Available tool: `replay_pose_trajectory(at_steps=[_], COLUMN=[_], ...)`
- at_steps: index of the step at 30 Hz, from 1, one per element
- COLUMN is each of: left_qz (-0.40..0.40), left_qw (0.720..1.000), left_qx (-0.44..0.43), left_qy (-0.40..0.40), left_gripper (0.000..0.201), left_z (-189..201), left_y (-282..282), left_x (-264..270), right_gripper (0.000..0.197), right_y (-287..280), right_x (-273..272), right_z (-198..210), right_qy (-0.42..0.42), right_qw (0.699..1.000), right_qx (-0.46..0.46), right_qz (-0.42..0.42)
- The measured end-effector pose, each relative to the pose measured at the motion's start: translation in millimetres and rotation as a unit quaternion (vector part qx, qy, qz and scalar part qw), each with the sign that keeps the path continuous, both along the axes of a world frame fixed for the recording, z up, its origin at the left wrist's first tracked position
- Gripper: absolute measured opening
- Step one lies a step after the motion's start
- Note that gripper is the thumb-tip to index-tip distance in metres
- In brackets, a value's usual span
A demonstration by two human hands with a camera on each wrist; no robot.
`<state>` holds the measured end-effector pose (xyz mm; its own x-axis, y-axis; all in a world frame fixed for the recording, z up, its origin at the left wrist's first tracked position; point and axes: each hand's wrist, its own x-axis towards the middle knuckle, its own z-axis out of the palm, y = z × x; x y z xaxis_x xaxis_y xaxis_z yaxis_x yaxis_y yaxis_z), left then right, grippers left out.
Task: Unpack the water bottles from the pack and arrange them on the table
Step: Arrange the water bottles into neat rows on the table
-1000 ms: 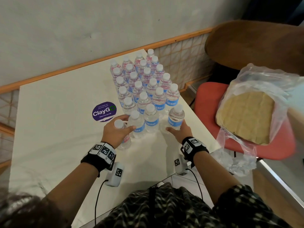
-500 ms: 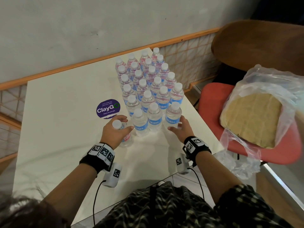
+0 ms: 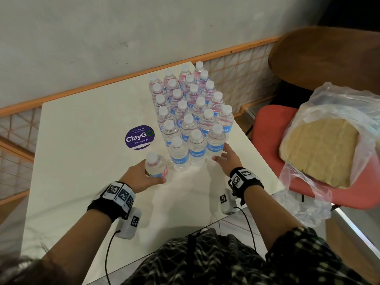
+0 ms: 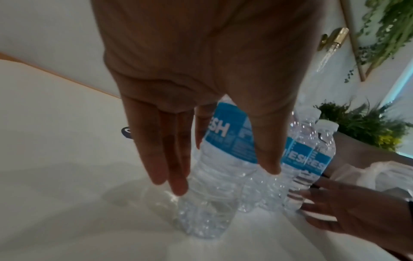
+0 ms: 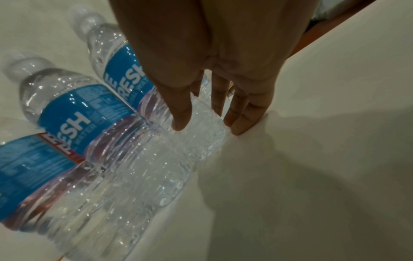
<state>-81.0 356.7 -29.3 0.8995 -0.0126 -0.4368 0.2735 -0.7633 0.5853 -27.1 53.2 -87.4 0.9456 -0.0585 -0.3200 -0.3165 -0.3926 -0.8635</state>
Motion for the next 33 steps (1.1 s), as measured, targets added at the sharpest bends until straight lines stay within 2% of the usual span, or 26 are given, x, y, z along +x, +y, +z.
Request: replay_pose_trajectory(at_steps=[4, 7, 10, 14, 16, 20, 24, 27, 28, 30, 33], left_qz=[-0.025, -0.066, -0.122, -0.188, -0.221, -0.242, -0.196, -0.224, -0.252, -0.279, -0.231], left_qw=[0.999, 0.998, 0.992, 0.981, 0.974, 0.968, 0.974, 0.972, 0.967, 0.957, 0.938], left_qx=[-0.018, 0.004, 0.029, 0.01, -0.001, -0.054, -0.11, -0.067, -0.034, 0.017, -0.006], left_qy=[-0.007, 0.01, 0.026, 0.045, 0.041, 0.043, 0.023, 0.016, 0.003, -0.072, -0.257], left_gripper=[0.058, 0.055, 0.055, 0.054, 0.052, 0.055, 0.051, 0.042, 0.039, 0.031, 0.023], left_z=[6.2, 10.5, 13.6, 17.1, 17.3, 8.8, 1.7, 5.9, 11.3, 26.0, 47.1], left_y=[-5.7, -13.1, -23.6, -52.1, -73.8, -117.0, -136.2, -143.2, -146.5, -151.7, -154.0], left_x=[-6.0, -6.2, -5.1, 2.0, 5.9, 8.4, 9.2, 8.4, 8.5, 9.5, 17.4], right_gripper=[0.065, 0.064, 0.043, 0.026, 0.03, 0.054, 0.083, 0.083, 0.078, 0.069, 0.059], right_y=[-0.6, -2.1, -11.2, -24.8, -25.1, -20.1, -33.4, -38.5, -38.7, -38.9, -41.5], right_x=[0.8, -3.9, -18.9, -35.6, -41.1, -55.5, -69.9, -76.1, -76.2, -74.8, -68.7], right_z=[-1.0, -6.1, -12.8, -18.0, -15.1, -5.7, -6.3, -6.2, -6.6, -8.8, -12.2], right_qy=[-0.001, 0.012, 0.013, 0.02, 0.02, -0.003, -0.026, -0.029, -0.035, -0.044, -0.052], right_qw=[1.0, 0.999, 0.999, 0.999, 0.998, 0.99, 0.994, 0.998, 0.999, 0.998, 0.998], right_qx=[-0.003, 0.004, -0.01, -0.022, -0.008, -0.001, 0.011, 0.0, -0.011, -0.029, -0.022], right_qz=[0.002, -0.035, -0.046, 0.012, 0.054, 0.143, 0.105, 0.053, 0.038, 0.021, -0.007])
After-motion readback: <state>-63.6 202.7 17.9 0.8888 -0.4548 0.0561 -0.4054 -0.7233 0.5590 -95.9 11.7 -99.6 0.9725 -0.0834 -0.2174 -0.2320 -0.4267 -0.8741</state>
